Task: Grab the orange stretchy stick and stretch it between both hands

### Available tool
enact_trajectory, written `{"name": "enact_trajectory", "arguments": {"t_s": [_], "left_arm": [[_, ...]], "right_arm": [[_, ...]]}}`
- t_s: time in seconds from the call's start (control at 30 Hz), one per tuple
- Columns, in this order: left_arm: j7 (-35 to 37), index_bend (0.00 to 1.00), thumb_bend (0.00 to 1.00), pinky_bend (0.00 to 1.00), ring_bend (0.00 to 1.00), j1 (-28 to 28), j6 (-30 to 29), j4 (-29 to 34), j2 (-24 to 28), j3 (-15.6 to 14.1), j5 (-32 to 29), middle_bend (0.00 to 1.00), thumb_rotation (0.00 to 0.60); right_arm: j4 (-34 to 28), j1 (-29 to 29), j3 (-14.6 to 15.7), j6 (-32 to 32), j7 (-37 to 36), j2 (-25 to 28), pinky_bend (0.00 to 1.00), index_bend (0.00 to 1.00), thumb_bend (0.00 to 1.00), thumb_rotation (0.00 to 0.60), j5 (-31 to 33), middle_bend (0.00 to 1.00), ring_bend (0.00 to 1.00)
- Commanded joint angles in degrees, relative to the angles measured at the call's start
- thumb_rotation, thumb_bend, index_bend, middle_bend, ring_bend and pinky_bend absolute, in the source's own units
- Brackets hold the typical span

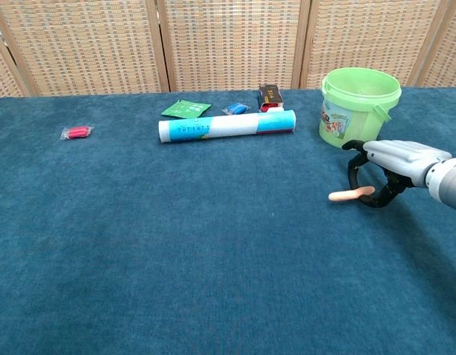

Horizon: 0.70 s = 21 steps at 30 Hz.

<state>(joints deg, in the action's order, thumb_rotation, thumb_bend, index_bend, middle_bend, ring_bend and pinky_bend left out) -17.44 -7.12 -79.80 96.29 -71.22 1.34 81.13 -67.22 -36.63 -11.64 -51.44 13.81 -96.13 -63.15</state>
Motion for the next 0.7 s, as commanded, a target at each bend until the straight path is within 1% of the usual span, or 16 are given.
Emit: {"name": "enact_trajectory", "arguments": {"t_s": [0.03,0.13,0.2,0.23,0.3,0.4,0.5,0.6,0.63,0.7], "left_arm": [[0.2,0.00,0.00,0.00,0.00,-0.3,0.1,-0.1,0.2,0.1,0.5,0.00,0.600],[0.5,0.00,0.00,0.00,0.00,-1.1,0.2,-0.6,0.7,0.6,1.2,0.00,0.600],[0.5,0.00,0.00,0.00,0.00,-1.7,0.5,-1.0,1.0,1.1,1.7,0.00,0.600],[0.3,0.00,0.00,0.00,0.00,-2.4,0.7,-1.3,1.4,1.4,2.3,0.00,0.600],[-0.7,0.00,0.00,0.00,0.00,-3.2,0.8,-1.6,2.0,1.8,3.2,0.00,0.600],[-3.2,0.00,0.00,0.00,0.00,-4.7,0.0,-1.4,3.4,2.4,6.4,0.00,0.600],[-3.9,0.00,0.00,0.00,0.00,-6.2,-0.7,-0.9,5.2,3.3,9.3,0.00,0.600],[-2.8,0.00,0.00,0.00,0.00,-8.1,-0.6,-1.7,6.5,3.9,12.6,0.00,0.600],[-1.7,0.02,0.00,0.00,0.00,-9.5,-0.6,-3.0,6.8,4.2,15.1,0.00,0.600],[0.3,0.06,0.00,0.00,0.00,-11.1,-0.5,-4.8,6.7,4.4,17.5,0.00,0.600]], "right_arm": [[-5.0,0.4,-0.7,-1.0,-2.2,2.1,0.00,0.62,0.56,0.600,-1.2,0.12,0.00],[-11.4,0.2,-1.9,-0.9,-3.3,4.5,0.00,0.63,0.57,0.600,-1.1,0.12,0.00],[-14.6,-0.2,-2.6,-0.5,-2.9,5.7,0.00,0.63,0.57,0.600,-0.3,0.12,0.00],[-17.1,-0.8,-3.5,-0.1,-2.5,6.3,0.00,0.63,0.57,0.600,0.8,0.12,0.00],[-19.9,-1.7,-4.8,0.6,-1.7,6.9,0.00,0.63,0.58,0.600,2.9,0.12,0.00],[-25.1,-3.9,-8.1,1.5,-0.5,7.1,0.00,0.63,0.59,0.600,9.6,0.12,0.00],[-27.7,-6.8,-10.6,1.9,1.7,6.5,0.00,0.64,0.59,0.600,16.1,0.13,0.00],[-28.6,-9.7,-12.1,1.9,3.6,5.4,0.00,0.64,0.59,0.600,21.5,0.14,0.00],[-28.8,-11.2,-12.9,2.4,3.9,4.6,0.00,0.65,0.59,0.600,24.1,0.14,0.00],[-28.5,-13.1,-13.8,3.0,4.0,3.5,0.00,0.65,0.59,0.600,27.3,0.14,0.00]]}}
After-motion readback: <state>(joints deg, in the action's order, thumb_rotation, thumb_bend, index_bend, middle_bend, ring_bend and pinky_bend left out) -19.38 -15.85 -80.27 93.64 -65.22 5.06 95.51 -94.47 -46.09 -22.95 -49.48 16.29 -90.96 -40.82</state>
